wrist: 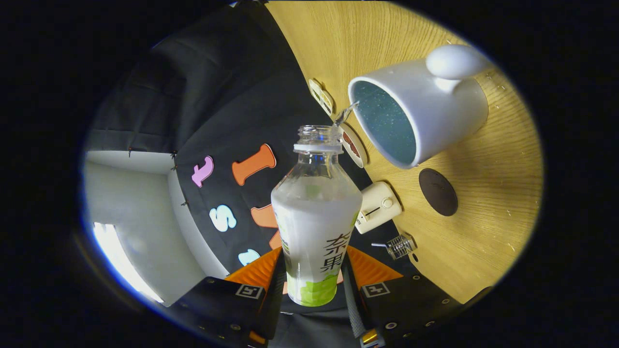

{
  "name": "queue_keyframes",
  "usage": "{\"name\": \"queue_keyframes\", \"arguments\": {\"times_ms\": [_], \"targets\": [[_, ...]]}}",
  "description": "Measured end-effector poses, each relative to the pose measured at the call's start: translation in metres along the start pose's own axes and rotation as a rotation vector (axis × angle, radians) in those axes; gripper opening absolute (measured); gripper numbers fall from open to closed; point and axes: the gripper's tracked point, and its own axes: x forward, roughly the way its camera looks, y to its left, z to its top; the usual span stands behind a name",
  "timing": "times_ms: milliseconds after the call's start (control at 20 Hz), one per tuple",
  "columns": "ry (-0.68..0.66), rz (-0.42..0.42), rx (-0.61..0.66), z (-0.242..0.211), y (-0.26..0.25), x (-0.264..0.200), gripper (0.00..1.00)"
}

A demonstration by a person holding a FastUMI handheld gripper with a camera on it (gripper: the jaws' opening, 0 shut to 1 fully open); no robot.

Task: Take the bottle from table, then pour the juice into the cup, finally place the bottle on the coaster

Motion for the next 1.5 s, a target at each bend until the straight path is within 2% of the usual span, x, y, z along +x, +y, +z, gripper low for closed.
{"name": "queue_keyframes", "arguments": {"times_ms": [1100, 1350, 1500], "targets": [[-0.032, 0.039, 0.218, 0.0, 0.026, -0.007, 0.59], [-0.037, 0.018, 0.209, 0.004, 0.016, -0.007, 0.59], [-0.016, -0.032, 0.141, 0.003, 0.001, -0.007, 0.59]]}}
